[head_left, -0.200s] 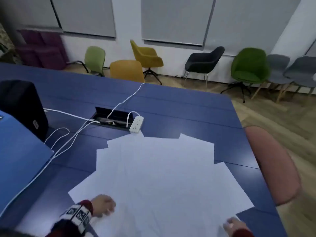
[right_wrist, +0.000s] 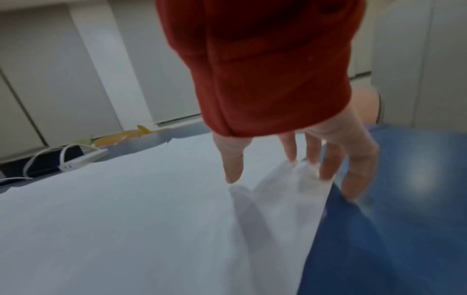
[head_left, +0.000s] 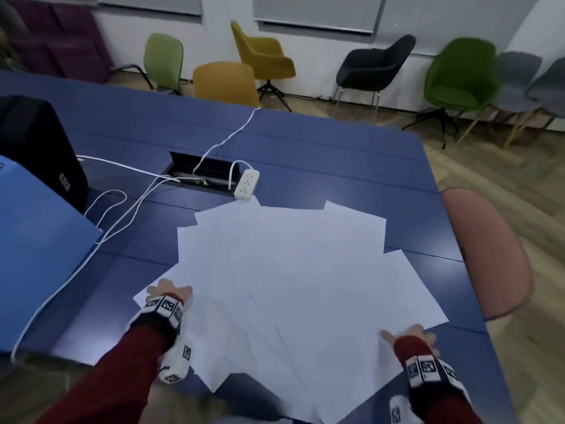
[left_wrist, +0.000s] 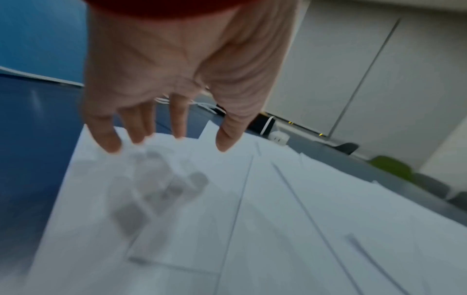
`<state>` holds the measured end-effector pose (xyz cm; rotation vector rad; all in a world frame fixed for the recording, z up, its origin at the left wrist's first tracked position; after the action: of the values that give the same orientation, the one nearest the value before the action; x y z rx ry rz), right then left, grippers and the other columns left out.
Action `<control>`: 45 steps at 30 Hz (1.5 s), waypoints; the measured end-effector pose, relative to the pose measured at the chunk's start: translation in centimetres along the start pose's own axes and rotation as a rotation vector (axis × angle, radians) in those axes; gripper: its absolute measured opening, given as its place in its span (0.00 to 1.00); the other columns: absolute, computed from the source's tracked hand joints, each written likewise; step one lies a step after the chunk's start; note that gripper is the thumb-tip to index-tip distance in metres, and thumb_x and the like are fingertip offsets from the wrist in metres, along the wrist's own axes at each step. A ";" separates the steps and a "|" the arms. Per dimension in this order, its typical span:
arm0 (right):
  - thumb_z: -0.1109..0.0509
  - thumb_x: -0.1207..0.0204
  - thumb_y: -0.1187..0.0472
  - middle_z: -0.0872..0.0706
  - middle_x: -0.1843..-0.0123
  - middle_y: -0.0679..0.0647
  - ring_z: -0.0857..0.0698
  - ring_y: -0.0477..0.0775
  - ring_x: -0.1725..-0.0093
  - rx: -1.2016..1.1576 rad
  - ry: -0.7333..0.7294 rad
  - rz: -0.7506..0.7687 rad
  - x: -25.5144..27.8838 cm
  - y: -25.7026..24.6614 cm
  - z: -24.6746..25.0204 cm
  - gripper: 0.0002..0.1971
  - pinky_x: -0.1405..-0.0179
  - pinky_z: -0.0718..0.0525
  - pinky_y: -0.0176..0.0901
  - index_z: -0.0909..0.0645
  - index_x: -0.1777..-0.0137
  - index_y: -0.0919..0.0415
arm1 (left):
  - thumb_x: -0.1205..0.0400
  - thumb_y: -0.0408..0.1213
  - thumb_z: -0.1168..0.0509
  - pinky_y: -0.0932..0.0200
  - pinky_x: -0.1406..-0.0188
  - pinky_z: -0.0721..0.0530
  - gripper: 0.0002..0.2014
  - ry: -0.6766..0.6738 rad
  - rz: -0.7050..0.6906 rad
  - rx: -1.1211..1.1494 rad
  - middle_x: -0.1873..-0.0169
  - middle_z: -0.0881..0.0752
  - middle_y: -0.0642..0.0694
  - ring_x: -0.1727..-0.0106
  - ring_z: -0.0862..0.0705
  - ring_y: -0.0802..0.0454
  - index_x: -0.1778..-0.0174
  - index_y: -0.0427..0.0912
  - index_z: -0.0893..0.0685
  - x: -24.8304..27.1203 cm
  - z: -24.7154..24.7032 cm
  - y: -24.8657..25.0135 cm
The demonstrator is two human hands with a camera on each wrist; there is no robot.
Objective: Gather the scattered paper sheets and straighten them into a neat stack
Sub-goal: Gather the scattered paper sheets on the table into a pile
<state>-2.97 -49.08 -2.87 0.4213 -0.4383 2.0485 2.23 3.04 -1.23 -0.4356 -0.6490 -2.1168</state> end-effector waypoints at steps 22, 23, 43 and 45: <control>0.14 0.48 0.51 0.33 0.28 0.70 0.29 0.68 0.31 -0.301 0.119 -0.128 2.2 -3.0 -3.1 0.54 0.36 0.26 0.60 0.39 0.26 0.73 | 0.48 0.74 0.29 0.51 0.40 0.26 0.56 0.133 0.188 -0.182 0.40 0.24 0.35 0.38 0.25 0.41 0.38 0.28 0.29 1.7 -2.7 -0.3; 0.14 0.47 0.52 0.34 0.27 0.70 0.29 0.69 0.31 -0.303 0.105 -0.110 2.1 -3.0 -3.1 0.54 0.35 0.26 0.61 0.39 0.26 0.73 | 0.45 0.71 0.27 0.51 0.39 0.26 0.56 0.125 0.170 -0.186 0.36 0.26 0.35 0.35 0.26 0.41 0.34 0.28 0.32 1.6 -2.7 -0.1; 0.17 0.45 0.45 0.32 0.30 0.68 0.27 0.65 0.33 -0.249 0.024 -0.112 4.4 -8.2 -4.7 0.48 0.38 0.25 0.52 0.34 0.33 0.73 | 0.41 0.44 0.17 0.45 0.31 0.27 0.55 -0.066 -0.139 -0.070 0.28 0.37 0.31 0.25 0.37 0.38 0.25 0.28 0.41 -1.1 -3.8 3.5; 0.17 0.51 0.39 0.29 0.32 0.67 0.25 0.62 0.35 -0.245 0.005 -0.108 4.7 -8.5 -4.7 0.52 0.39 0.24 0.51 0.34 0.35 0.73 | 0.44 0.47 0.16 0.44 0.32 0.26 0.56 -0.026 -0.124 -0.086 0.30 0.35 0.30 0.26 0.35 0.36 0.27 0.28 0.39 -1.1 -4.0 3.4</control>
<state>1.62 -39.40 -3.72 0.2847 -0.6409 1.8637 5.31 -0.31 -4.06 -0.4823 -0.6149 -2.2660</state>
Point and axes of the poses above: each hand's wrist, its own x-axis away from the middle knuckle, its own z-axis out of the back of the hand, y = z × x, the point moved 3 cm from there along -x, towards the middle knuckle
